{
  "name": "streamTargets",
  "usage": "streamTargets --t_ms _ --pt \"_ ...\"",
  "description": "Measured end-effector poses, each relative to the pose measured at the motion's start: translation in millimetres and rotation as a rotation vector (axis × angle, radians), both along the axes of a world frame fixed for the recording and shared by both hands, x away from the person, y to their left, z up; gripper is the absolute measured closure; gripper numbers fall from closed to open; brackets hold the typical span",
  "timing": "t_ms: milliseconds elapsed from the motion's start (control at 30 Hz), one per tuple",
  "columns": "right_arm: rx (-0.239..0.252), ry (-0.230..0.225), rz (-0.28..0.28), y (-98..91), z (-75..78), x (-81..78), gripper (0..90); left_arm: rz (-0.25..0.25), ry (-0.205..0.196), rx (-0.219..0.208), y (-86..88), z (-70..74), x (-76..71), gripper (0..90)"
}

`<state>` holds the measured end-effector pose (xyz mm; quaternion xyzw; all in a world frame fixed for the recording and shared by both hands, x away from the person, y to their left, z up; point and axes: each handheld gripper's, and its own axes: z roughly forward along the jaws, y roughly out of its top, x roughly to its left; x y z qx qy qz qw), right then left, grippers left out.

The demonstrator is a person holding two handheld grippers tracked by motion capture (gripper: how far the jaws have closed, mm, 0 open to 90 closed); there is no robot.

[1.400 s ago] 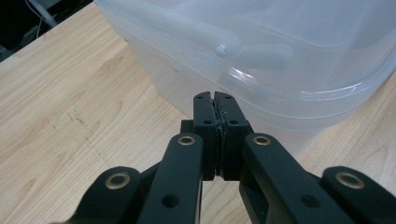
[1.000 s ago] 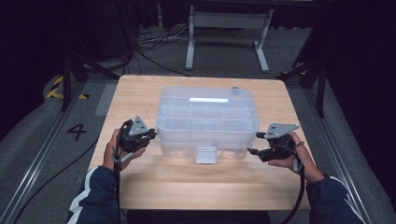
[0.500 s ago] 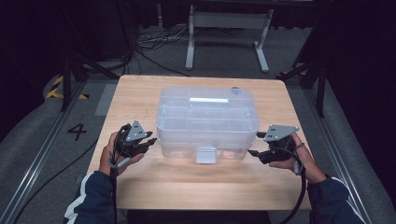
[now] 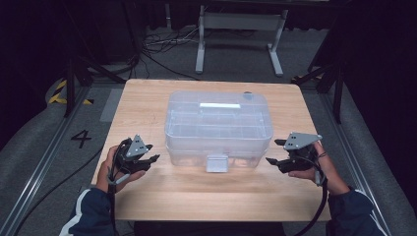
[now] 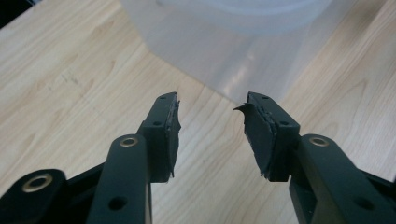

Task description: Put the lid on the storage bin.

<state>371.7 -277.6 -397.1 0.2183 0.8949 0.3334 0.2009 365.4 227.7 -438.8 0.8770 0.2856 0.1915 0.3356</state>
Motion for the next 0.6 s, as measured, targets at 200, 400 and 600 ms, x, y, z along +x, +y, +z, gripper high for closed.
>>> streamTargets --t_ms 200,400,600 --pt "-0.009 -0.002 -0.016 -7.5 -2.8 -2.1 30.9 0.025 0.038 0.019 11.2 -9.4 -5.8 47.7" --pt "-0.024 -0.012 -0.027 -14.6 -6.1 -4.1 30.9 0.045 0.060 0.041 18.5 -17.9 -12.1 40.1" --pt "-0.038 -0.015 -0.040 -22.7 -11.5 -6.4 30.8 0.052 0.090 0.060 24.8 -25.4 -17.4 35.6"
